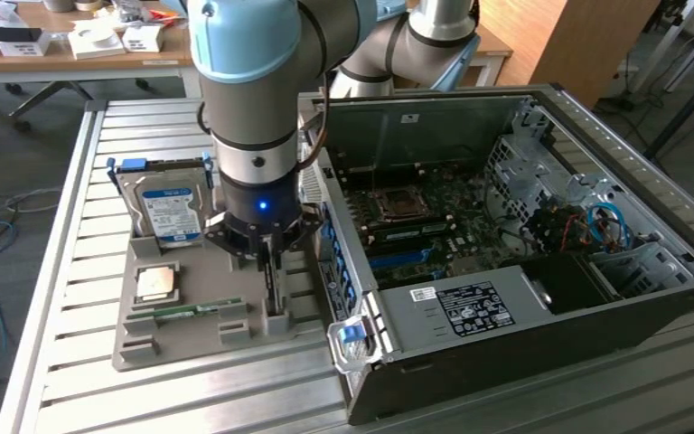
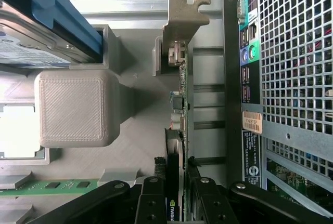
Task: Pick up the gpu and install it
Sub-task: 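Pick up the gpu and move the gpu toward the slot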
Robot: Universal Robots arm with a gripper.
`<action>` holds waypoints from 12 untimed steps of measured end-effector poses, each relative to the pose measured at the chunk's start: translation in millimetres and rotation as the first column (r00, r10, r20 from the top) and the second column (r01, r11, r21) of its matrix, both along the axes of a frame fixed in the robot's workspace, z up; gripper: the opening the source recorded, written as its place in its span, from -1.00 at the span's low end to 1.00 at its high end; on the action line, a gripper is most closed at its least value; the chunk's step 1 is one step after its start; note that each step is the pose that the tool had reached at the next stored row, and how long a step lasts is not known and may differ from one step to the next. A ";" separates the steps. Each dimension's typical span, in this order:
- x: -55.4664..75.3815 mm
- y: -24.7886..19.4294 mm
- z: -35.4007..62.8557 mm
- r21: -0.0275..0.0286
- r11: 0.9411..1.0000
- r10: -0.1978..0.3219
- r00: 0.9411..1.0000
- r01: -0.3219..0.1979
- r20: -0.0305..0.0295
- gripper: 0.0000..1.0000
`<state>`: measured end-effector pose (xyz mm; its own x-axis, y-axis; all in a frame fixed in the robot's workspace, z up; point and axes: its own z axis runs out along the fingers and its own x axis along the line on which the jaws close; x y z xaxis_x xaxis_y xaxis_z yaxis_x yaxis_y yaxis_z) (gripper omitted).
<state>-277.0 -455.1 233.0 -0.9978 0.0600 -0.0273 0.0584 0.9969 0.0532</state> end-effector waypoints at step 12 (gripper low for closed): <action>0.0 0.0 36.0 0.000 1.000 0.000 1.000 0.000 0.000 -0.48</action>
